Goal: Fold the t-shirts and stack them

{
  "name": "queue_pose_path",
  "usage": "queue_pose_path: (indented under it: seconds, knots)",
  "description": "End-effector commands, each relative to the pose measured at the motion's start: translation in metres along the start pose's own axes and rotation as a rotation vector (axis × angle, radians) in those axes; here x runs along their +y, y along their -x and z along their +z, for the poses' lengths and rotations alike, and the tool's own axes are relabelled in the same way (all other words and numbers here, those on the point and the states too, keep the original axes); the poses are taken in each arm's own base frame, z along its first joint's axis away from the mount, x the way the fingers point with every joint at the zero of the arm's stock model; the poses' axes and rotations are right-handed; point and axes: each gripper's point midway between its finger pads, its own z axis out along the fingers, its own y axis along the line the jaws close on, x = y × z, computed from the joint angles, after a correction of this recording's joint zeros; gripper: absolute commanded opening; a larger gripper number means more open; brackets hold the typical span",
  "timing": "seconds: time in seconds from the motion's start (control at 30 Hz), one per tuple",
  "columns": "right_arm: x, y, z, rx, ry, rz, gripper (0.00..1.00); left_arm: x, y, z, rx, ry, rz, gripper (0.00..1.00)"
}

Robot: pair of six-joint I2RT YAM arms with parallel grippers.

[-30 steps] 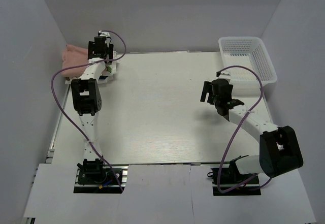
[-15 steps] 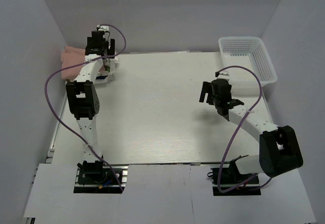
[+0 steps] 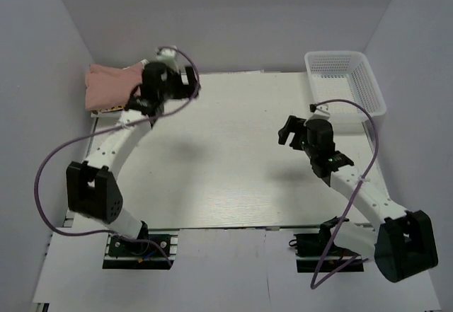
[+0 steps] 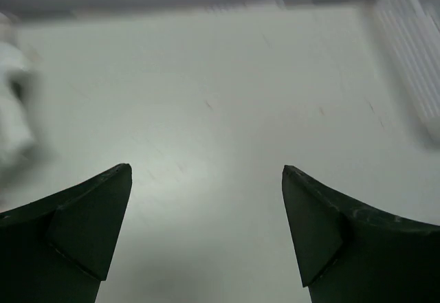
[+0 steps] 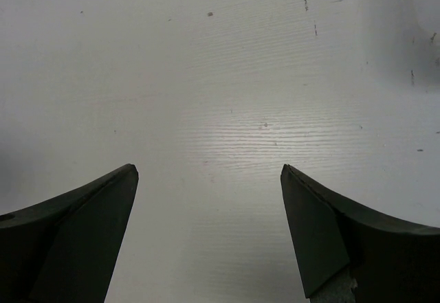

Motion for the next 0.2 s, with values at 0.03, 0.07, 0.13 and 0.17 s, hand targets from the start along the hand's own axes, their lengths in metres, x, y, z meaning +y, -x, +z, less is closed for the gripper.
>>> queue_pose_path:
  seconds: [0.03, 0.07, 0.13, 0.17]
  knots:
    - [-0.005, 0.002, -0.022, -0.086, 0.013, 0.070, 0.90, -0.037, -0.096, -0.030, 0.132, -0.060, -0.113, 1.00]
    - [-0.006, 0.005, -0.027, -0.116, 0.020, 0.082, 0.90, -0.039, -0.096, -0.042, 0.119, -0.042, -0.116, 1.00]
    - [-0.009, -0.011, -0.033, -0.122, 0.046, 0.074, 0.90, -0.024, -0.111, -0.052, 0.135, 0.045, -0.113, 1.00]
    - [-0.006, -0.004, -0.037, -0.162, 0.069, 0.086, 0.90, -0.024, -0.109, -0.056, 0.127, 0.059, -0.108, 1.00]
